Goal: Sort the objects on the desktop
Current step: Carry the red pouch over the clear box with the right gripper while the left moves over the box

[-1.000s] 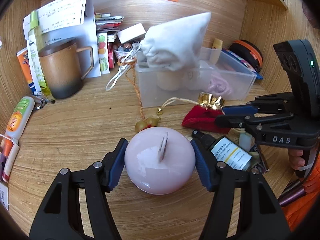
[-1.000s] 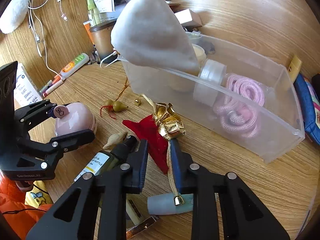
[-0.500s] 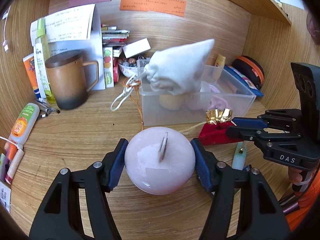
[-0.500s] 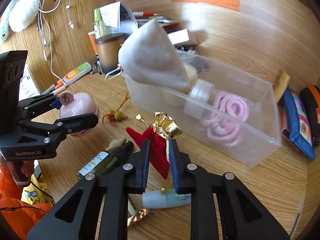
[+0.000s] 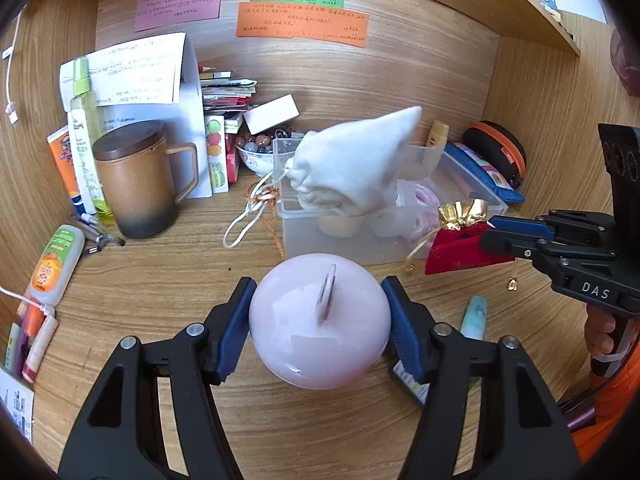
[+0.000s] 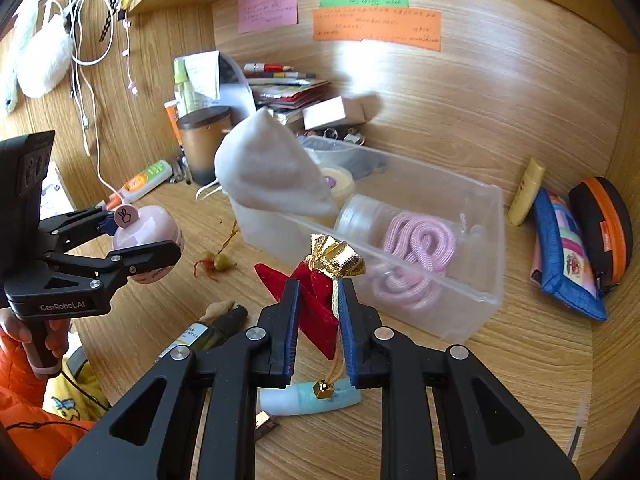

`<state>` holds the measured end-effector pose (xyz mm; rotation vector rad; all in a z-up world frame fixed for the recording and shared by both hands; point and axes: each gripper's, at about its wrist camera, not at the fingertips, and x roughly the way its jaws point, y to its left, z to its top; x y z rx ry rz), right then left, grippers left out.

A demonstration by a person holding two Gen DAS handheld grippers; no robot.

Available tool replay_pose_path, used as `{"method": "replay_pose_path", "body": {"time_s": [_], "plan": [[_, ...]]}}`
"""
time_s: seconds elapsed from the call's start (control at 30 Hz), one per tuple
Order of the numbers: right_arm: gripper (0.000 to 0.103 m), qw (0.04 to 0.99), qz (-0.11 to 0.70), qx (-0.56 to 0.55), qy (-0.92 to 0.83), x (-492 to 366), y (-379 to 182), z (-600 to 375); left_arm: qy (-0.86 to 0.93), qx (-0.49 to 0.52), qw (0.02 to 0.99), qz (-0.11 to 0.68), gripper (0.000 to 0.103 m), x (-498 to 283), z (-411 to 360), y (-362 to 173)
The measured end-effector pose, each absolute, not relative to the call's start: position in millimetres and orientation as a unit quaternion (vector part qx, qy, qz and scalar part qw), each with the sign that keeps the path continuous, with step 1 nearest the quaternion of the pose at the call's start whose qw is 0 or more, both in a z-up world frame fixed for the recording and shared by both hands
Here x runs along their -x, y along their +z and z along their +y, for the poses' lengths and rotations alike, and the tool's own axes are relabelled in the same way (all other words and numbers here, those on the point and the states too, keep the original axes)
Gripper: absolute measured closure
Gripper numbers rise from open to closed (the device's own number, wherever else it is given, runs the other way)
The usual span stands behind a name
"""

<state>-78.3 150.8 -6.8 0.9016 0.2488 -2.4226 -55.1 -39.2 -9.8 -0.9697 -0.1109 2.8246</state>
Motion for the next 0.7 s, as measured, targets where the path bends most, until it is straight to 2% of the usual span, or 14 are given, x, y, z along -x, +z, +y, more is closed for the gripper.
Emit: {"method": "replay_pose_path", "body": {"time_s": [0.63, 0.7], "plan": [[0.086, 0.232, 0.064, -0.31, -0.92, 107, 18, 175, 0.933, 0.337, 0.117, -0.044, 0.04, 128, -27, 7], [0.086, 0.229, 0.06, -0.311, -0.92, 114, 19, 178, 0.932, 0.34, 0.117, -0.043, 0.044, 135, -25, 7]]}}
